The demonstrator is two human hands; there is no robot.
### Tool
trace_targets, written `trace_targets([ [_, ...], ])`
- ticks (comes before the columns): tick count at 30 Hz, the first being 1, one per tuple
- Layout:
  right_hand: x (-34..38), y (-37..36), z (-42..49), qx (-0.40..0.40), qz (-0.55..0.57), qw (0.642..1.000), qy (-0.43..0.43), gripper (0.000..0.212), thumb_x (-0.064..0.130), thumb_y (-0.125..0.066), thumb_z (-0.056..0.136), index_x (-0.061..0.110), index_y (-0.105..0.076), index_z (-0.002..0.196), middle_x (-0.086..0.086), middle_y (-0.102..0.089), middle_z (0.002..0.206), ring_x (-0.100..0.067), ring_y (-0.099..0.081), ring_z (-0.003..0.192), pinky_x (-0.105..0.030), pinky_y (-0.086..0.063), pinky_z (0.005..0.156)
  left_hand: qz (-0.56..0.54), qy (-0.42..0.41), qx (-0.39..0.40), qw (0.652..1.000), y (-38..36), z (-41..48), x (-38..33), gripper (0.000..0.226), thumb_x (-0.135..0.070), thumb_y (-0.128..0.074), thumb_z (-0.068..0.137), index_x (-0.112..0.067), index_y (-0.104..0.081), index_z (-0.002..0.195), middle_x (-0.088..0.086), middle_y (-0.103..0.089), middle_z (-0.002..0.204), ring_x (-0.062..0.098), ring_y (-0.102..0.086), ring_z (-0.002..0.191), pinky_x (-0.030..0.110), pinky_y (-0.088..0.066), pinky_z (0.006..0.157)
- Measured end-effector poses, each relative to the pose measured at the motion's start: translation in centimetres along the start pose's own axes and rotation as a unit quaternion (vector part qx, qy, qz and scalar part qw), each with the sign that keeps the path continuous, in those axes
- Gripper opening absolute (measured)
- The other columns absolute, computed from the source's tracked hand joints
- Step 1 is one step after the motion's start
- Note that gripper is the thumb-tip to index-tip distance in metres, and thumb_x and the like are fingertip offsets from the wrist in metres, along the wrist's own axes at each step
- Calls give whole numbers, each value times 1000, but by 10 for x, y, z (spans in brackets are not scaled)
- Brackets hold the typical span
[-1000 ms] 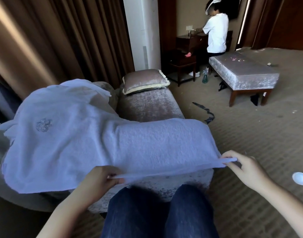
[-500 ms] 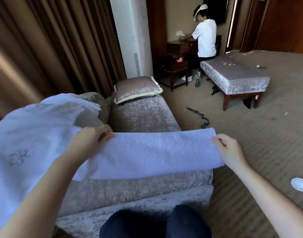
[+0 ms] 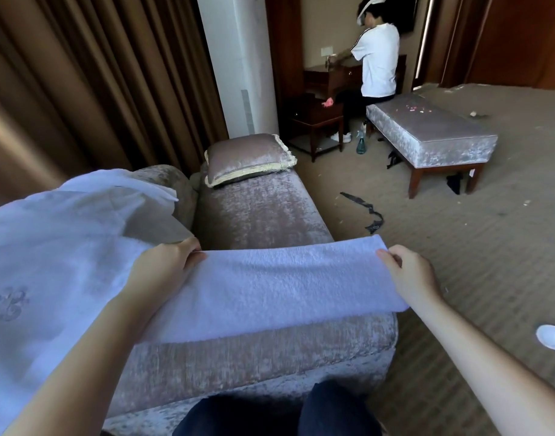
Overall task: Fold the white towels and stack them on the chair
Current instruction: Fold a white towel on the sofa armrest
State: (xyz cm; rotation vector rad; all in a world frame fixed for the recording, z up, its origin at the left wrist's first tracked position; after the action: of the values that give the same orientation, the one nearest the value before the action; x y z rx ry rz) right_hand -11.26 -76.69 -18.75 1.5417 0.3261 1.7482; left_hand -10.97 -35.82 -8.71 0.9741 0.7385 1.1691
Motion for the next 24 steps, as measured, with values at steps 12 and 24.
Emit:
trace_targets([
  [12,55,10,-72,-47,-22,941,334,19,29,-56,89,13,-66,94,5,-61,99,-17,-60,92,-37,-48,79,-79,-250,-46,964,13,-60,-88,31,-49,-53,88,-20,-62,84,-6,-58,80,17,-52,73,32,-42,63],
  [24,54,11,-140,-98,-113,890,430,21,5,-43,79,7,-61,68,0,-56,72,-17,-53,68,-24,-45,61,-20,-322,-57,945,9,-126,-122,9,-19,-53,76,-16,-49,83,0,-51,75,20,-44,65,30,-30,62],
])
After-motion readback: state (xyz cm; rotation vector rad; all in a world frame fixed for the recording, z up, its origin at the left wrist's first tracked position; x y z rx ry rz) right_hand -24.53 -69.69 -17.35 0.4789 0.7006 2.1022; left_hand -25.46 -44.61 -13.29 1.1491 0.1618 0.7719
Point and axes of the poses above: each hand's wrist, its own z-axis towards the middle knuckle, its own y-axis out of the back of the hand, x = y × z, the point moved 8 cm from there along z, towards the middle knuckle
